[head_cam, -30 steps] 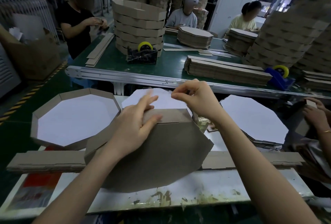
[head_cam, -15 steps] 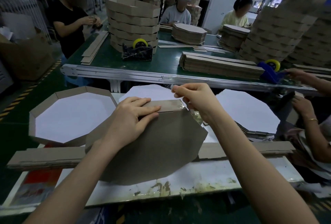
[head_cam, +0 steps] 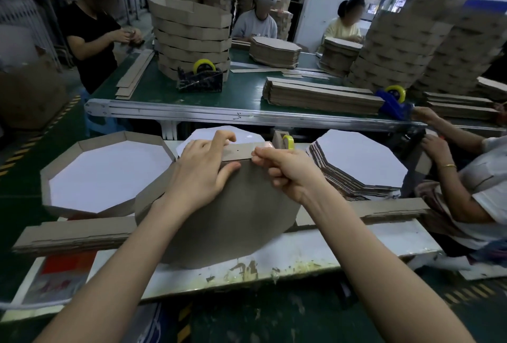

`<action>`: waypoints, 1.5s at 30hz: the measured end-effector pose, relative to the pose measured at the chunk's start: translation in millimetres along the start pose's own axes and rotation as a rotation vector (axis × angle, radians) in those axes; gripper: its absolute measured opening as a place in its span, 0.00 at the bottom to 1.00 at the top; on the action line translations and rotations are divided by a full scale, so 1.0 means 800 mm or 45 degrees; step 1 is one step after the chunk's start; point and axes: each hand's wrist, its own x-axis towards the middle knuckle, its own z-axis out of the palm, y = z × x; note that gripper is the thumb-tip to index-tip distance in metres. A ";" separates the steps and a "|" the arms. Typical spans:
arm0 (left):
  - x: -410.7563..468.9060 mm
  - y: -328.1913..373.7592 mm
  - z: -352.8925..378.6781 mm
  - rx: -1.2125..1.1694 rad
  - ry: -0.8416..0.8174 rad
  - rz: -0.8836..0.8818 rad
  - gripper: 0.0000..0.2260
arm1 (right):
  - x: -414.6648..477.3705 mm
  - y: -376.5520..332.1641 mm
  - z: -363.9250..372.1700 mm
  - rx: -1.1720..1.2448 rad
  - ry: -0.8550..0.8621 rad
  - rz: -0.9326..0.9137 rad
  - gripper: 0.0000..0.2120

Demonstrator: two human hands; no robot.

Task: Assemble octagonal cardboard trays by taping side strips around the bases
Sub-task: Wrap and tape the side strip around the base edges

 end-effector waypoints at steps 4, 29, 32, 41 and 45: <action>-0.006 0.005 -0.001 0.084 0.004 0.076 0.16 | -0.012 0.010 0.001 0.080 -0.022 0.064 0.05; 0.003 0.003 0.001 0.480 -0.257 0.071 0.20 | -0.008 0.029 -0.020 -0.234 -0.187 -0.011 0.07; 0.005 0.002 0.003 0.442 -0.286 0.040 0.19 | -0.005 0.025 -0.021 -0.357 -0.195 -0.079 0.08; 0.011 0.016 0.009 0.170 -0.127 -0.134 0.16 | 0.001 0.023 -0.027 -0.445 -0.271 -0.167 0.08; 0.012 0.020 0.011 0.179 -0.048 -0.126 0.17 | 0.003 0.021 -0.029 -0.542 -0.275 -0.207 0.08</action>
